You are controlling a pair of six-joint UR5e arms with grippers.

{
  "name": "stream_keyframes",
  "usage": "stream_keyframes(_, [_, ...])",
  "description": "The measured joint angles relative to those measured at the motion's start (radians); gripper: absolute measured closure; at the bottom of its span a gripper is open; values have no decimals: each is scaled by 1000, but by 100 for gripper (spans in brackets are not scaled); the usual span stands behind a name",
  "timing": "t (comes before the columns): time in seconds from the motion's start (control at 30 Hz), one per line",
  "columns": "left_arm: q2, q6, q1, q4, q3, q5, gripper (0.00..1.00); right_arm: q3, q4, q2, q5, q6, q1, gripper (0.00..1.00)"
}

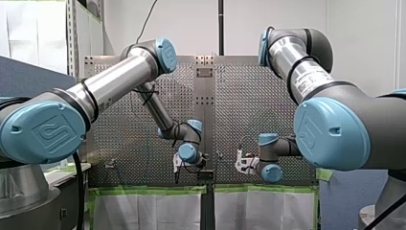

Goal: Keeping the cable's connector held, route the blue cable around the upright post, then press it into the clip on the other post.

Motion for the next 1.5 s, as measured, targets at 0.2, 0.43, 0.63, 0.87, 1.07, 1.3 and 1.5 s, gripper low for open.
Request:
stream_keyframes(0.2, [-10,-26,12,13,24,17,100,-10,8,0,-3,1,-16,100])
stream_keyframes(0.43, [-10,-59,31,14,49,54,100,-22,11,0,-7,-3,-38,100])
stream_keyframes(0.63, [-11,-96,44,14,55,101,100,-31,26,0,-8,-5,-56,100])
stream_keyframes(0.87, [-11,-135,58,15,56,137,100,-38,40,0,-17,-7,-83,100])
stream_keyframes(1.07, [-11,-147,70,15,57,146,100,-47,42,0,-25,-7,-96,100])
stream_keyframes(1.3, [-34,-154,78,-6,79,147,100,-57,32,1,-28,-8,-109,100])
stream_keyframes(1.5, [-56,-141,82,-21,104,144,100,-75,34,3,-30,-8,-121,100])
